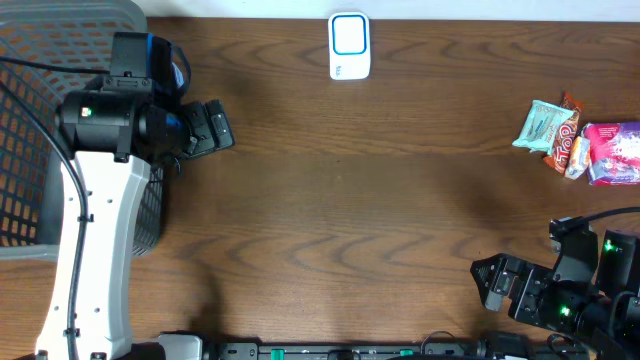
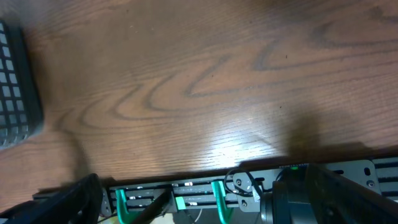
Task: Scan the item barcode
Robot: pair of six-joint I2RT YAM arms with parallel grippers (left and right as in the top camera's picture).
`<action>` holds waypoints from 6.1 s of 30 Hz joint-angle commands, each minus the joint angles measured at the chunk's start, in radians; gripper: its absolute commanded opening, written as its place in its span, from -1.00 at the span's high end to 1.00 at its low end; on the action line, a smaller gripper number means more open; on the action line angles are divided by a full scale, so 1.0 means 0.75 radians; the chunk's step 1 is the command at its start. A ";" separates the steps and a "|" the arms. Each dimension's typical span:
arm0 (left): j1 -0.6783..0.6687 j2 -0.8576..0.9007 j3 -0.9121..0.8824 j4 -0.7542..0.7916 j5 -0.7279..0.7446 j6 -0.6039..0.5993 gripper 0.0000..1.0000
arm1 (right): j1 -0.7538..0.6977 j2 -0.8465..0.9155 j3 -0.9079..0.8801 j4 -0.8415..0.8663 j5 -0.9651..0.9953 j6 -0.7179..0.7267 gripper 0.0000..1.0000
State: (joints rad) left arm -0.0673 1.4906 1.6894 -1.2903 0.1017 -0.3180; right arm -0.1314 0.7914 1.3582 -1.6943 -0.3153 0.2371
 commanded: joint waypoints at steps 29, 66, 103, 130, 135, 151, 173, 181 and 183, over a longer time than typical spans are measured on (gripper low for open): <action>0.005 -0.004 0.002 -0.006 -0.013 -0.012 -0.96 | 0.260 -0.355 -0.019 0.129 0.178 -0.081 -0.99; 0.005 -0.004 0.002 -0.006 -0.013 -0.012 -0.96 | 0.188 -1.048 -1.618 2.188 0.163 -0.477 -0.98; 0.005 -0.004 0.002 -0.005 -0.013 -0.012 -0.96 | 0.120 -1.048 -1.804 2.163 0.280 -0.251 -0.98; 0.005 -0.004 0.002 -0.005 -0.013 -0.012 -0.96 | 0.120 -1.048 -1.804 2.169 0.263 -0.262 -0.98; 0.005 -0.004 0.002 -0.006 -0.013 -0.012 -0.96 | 0.120 -1.048 -1.804 2.169 0.262 -0.262 -0.99; 0.005 -0.211 -0.166 -0.055 -0.022 0.045 -0.96 | 0.120 -1.048 -1.804 2.169 0.263 -0.262 -0.99; 0.005 -1.170 -1.701 1.321 0.063 0.424 -0.96 | 0.120 -1.048 -1.804 2.169 0.262 -0.262 -0.99; 0.005 -1.479 -2.043 1.627 0.063 0.423 -0.96 | 0.120 -1.048 -1.804 2.169 0.262 -0.262 -0.99; 0.005 -1.551 -2.094 1.666 0.063 0.423 -0.96 | 0.120 -1.048 -1.803 2.169 0.263 -0.262 -0.99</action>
State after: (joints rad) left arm -0.0628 0.3916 0.1596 -0.0689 0.1440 -0.0177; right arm -0.0353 0.0120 0.0071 -0.0631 -0.1188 0.0265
